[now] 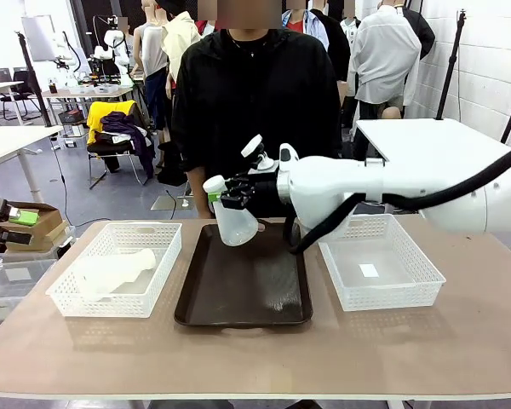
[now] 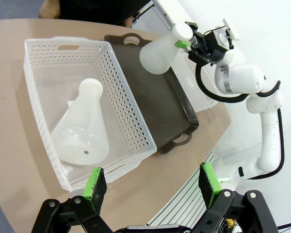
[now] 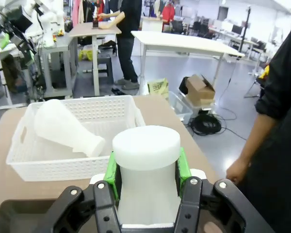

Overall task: Prepare the laboratory tools.
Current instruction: Place the picked Big flask upright in the Handle tray as instructed by the person.

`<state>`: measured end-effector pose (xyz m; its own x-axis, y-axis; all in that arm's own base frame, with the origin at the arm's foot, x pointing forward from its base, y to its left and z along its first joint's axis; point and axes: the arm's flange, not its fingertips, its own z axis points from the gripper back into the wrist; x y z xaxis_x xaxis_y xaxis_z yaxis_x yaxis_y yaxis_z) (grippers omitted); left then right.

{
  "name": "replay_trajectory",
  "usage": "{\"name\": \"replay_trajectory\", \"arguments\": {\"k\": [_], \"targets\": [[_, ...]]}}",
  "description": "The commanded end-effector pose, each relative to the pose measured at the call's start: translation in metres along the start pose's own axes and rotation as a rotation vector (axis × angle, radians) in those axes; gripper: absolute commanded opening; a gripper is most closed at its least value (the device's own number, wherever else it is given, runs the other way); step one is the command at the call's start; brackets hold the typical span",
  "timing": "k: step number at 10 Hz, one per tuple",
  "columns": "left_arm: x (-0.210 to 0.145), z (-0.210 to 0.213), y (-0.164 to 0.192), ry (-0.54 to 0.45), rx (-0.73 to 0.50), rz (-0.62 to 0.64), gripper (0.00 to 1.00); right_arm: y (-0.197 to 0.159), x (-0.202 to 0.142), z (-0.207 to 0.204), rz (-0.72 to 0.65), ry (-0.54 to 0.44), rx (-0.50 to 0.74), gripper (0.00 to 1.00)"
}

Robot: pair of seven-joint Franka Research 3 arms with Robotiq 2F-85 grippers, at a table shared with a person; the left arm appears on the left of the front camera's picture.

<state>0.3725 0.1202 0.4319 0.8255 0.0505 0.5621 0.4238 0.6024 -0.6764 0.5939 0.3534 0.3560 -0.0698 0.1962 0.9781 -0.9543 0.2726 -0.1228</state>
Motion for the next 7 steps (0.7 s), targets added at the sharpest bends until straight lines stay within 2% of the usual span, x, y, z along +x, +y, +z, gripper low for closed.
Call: {"name": "replay_trajectory", "arguments": {"k": [1, 7], "targets": [[0.000, 0.001, 0.000, -0.013, -0.008, -0.004, 1.00, 0.006, -0.004, 0.009, -0.038, -0.046, -0.007, 0.00], [0.000, 0.001, 0.000, -0.013, -0.008, -0.004, 1.00, 0.003, -0.022, 0.008, -0.122, -0.070, -0.037, 0.00]]}}
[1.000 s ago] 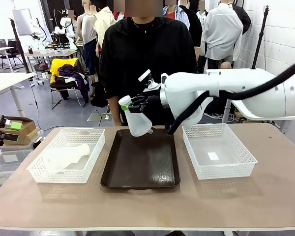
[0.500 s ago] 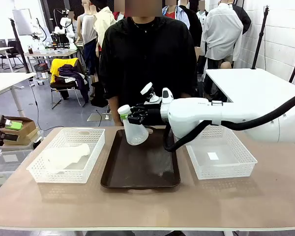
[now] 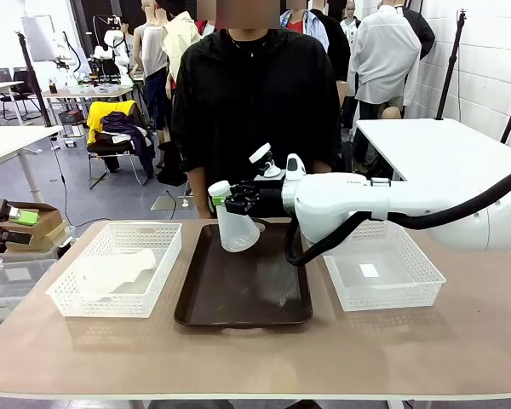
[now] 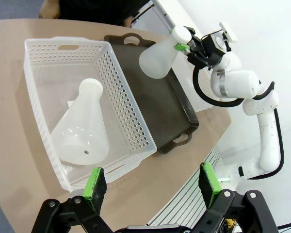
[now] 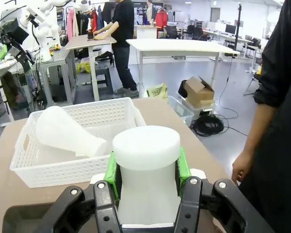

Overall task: Prepare the laboratory tools.
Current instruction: Place the picked Big flask upright in the Handle tray as instructed by the person.

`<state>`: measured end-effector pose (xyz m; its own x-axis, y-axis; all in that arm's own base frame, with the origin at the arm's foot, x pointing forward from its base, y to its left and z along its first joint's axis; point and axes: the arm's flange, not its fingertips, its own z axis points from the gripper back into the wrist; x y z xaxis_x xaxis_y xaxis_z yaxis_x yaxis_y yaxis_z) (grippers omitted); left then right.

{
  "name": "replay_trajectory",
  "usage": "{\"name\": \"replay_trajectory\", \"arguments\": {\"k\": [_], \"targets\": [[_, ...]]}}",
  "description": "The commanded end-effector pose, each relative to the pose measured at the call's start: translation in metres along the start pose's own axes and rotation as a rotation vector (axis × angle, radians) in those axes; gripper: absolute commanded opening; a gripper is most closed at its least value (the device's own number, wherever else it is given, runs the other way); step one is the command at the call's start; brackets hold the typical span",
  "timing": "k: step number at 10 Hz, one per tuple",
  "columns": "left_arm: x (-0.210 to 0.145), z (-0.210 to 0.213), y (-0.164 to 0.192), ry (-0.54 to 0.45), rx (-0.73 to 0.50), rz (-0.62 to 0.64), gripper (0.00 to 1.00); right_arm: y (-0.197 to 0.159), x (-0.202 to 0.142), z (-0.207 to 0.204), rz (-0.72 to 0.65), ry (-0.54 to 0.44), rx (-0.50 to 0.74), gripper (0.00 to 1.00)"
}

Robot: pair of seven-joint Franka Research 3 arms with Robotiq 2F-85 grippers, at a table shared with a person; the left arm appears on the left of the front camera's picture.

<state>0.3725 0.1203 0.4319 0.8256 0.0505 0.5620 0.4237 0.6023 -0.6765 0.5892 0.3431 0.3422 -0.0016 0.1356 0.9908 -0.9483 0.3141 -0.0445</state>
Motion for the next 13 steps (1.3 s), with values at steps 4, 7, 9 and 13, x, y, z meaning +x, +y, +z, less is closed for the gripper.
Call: {"name": "replay_trajectory", "arguments": {"k": [4, 7, 9, 13], "targets": [[0.000, 0.001, 0.000, -0.013, -0.008, -0.005, 1.00, -0.002, -0.014, -0.005, -0.064, -0.036, -0.008, 0.00], [0.000, 0.001, 0.000, -0.013, -0.008, -0.005, 1.00, -0.002, -0.023, -0.005, -0.084, -0.035, -0.013, 0.00], [0.000, 0.001, 0.000, -0.013, -0.008, -0.005, 1.00, -0.002, -0.024, -0.006, -0.082, -0.020, -0.012, 0.00], [0.000, 0.001, 0.000, -0.013, -0.008, -0.005, 1.00, -0.004, -0.030, -0.009, -0.076, -0.008, 0.003, 0.39]]}}
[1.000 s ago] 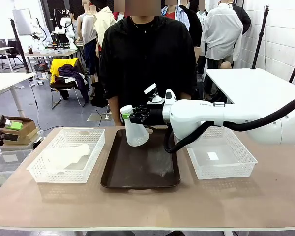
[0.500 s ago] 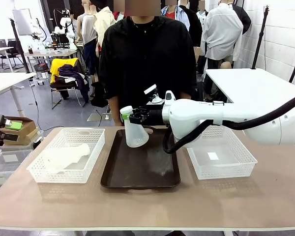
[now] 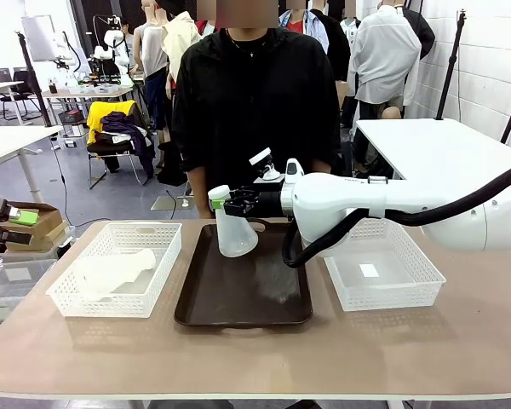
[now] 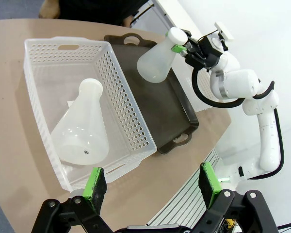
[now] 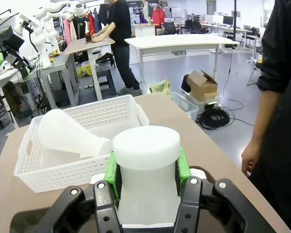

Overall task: Prepare the laboratory tools.
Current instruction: Place the picked Big flask upright in the Handle tray as instructed by the person.

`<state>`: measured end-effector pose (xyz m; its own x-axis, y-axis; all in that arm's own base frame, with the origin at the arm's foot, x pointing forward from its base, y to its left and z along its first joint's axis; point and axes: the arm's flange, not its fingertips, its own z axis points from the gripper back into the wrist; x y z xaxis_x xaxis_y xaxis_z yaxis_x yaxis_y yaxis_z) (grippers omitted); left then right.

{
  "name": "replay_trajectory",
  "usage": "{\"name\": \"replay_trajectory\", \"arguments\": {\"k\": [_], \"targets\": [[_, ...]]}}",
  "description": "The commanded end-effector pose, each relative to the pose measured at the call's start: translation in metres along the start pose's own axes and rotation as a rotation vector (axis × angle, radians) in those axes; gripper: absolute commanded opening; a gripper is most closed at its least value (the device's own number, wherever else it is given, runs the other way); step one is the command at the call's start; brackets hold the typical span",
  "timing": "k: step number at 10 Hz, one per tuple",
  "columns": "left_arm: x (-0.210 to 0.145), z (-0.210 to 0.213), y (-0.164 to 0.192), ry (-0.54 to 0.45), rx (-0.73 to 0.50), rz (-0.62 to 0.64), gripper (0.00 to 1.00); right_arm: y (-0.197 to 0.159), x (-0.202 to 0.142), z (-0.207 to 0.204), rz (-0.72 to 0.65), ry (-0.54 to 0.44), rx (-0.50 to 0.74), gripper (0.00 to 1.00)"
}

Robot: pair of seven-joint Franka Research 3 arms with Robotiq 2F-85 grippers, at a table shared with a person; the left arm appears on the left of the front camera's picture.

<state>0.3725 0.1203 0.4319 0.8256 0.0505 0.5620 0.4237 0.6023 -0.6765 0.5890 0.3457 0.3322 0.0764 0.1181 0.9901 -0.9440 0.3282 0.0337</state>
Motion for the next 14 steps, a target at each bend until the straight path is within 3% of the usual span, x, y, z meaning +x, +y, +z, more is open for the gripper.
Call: {"name": "replay_trajectory", "arguments": {"k": [1, 3, 7, 10, 13, 14], "targets": [[0.000, 0.001, 0.000, -0.013, -0.008, -0.005, 1.00, -0.007, -0.023, -0.006, 0.002, -0.016, 0.009, 0.59], [0.000, 0.001, 0.000, -0.013, -0.008, -0.005, 1.00, -0.009, -0.027, -0.006, -0.008, -0.007, 0.012, 0.97], [0.000, 0.001, 0.000, -0.013, -0.008, -0.005, 1.00, -0.008, -0.024, 0.001, -0.022, 0.052, 0.001, 1.00], [0.000, 0.001, 0.000, -0.013, -0.008, -0.005, 1.00, -0.007, -0.011, 0.014, -0.018, 0.162, -0.032, 1.00], [0.000, 0.001, 0.000, -0.013, -0.008, -0.005, 1.00, -0.008, 0.007, 0.014, 0.017, 0.198, -0.039, 1.00], [0.000, 0.001, 0.000, -0.013, -0.008, -0.005, 1.00, -0.008, 0.015, 0.006, 0.003, 0.302, -0.008, 1.00]]}}
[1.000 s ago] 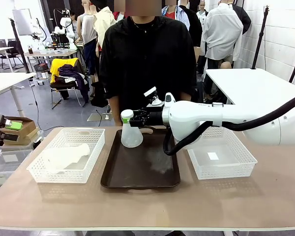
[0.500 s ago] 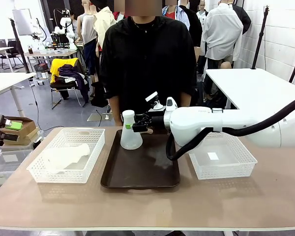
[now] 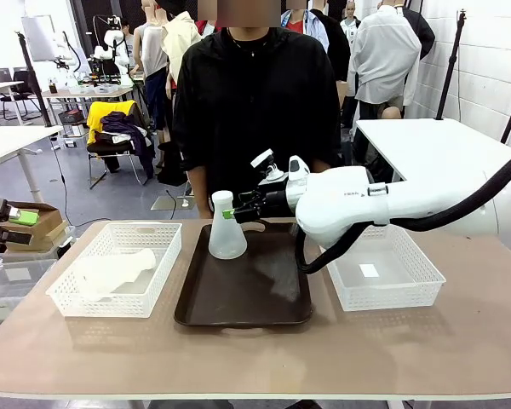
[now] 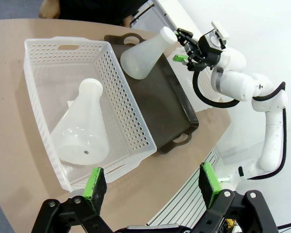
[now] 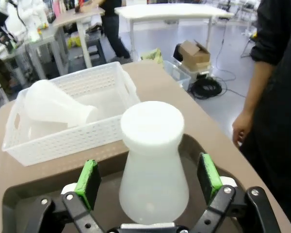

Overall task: Prepare the laboratory tools.
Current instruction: Place the picked Big flask upright in the Handle tray as instructed by the person, then pick up the Big flask that the person points to.

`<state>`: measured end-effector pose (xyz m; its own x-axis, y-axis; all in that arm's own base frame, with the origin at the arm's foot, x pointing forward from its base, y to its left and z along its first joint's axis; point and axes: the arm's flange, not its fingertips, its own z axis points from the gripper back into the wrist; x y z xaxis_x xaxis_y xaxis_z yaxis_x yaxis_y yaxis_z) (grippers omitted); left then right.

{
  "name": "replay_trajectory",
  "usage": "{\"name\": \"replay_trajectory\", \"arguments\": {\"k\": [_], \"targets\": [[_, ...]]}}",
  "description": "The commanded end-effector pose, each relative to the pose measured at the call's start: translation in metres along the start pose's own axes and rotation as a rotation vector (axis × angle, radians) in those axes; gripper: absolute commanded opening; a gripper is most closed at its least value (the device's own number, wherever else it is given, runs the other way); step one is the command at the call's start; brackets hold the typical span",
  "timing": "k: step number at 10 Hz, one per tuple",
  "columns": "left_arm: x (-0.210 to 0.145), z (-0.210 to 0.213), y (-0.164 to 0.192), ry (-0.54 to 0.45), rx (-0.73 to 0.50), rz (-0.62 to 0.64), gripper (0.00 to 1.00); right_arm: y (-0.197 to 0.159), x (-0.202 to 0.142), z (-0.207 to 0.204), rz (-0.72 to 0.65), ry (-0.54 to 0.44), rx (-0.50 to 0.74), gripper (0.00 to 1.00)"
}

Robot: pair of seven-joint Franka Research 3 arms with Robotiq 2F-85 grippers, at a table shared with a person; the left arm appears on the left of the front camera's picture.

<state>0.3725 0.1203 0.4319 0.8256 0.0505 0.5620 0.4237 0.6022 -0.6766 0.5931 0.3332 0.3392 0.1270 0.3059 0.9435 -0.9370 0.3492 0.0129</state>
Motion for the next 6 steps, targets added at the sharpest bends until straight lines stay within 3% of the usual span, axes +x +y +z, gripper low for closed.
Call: {"name": "replay_trajectory", "arguments": {"k": [1, 6], "targets": [[0.0005, 0.0011, 0.0004, -0.013, -0.008, -0.005, 1.00, -0.0024, -0.0065, 0.0005, 0.000, -0.043, -0.018, 1.00], [0.0005, 0.0011, 0.0004, -0.013, -0.008, -0.005, 1.00, -0.0024, -0.0065, 0.0005, 0.000, -0.043, -0.018, 1.00]]}}
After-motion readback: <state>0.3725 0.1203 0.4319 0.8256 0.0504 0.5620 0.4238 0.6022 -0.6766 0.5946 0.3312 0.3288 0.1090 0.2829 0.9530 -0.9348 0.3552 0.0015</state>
